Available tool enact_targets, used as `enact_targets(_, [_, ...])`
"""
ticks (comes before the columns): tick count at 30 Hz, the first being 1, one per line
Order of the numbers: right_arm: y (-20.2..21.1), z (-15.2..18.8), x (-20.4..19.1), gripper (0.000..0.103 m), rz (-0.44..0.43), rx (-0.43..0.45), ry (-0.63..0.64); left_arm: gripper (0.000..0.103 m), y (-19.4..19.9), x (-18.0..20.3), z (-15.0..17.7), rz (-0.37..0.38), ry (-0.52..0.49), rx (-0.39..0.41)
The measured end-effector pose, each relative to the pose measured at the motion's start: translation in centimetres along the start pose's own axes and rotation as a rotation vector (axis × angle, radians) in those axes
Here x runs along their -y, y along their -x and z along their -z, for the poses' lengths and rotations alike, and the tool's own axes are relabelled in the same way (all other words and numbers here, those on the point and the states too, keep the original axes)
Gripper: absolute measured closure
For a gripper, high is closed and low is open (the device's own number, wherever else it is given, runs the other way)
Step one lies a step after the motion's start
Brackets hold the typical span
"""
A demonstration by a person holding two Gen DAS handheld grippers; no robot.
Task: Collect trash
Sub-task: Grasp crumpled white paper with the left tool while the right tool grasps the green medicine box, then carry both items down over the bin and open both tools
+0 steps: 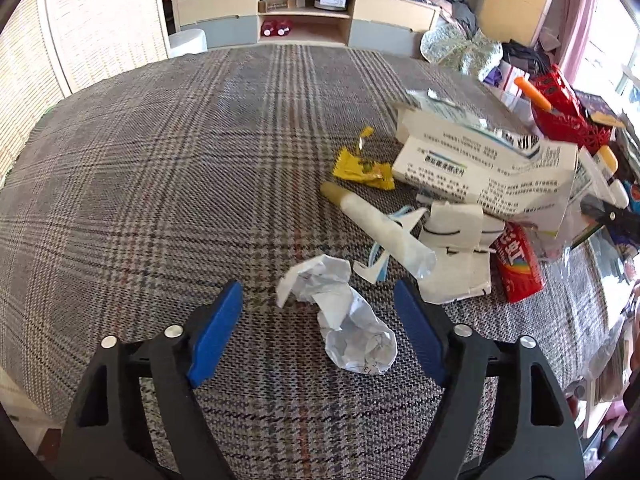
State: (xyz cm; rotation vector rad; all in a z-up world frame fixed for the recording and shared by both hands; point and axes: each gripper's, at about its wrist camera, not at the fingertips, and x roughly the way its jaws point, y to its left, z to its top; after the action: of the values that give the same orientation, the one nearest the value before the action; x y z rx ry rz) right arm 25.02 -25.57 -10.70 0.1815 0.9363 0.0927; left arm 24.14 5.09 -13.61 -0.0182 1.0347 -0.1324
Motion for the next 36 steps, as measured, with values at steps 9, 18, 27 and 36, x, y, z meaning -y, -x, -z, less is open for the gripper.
enact_targets(9, [2.8, -0.1, -0.2, 0.078, 0.009, 0.067, 0.013, 0.085, -0.3, 0.3, 1.2, 0.035, -0.043, -0.011])
enact_targets(18, [6.4, 2.2, 1.3, 0.078, 0.027, 0.081, 0.004, 0.089, 1.8, 1.6, 4.7, 0.031, -0.105, -0.032])
enact_targets(27, [9.9, 7.7, 1.4, 0.078, -0.013, 0.078, 0.0, 0.09, 6.1, 2.8, 9.1, 0.079, -0.087, -0.01])
enact_targets(36, [11.0, 13.3, 0.4, 0.078, -0.057, 0.027, 0.007, 0.09, 8.6, 5.1, 14.8, 0.125, -0.082, -0.017])
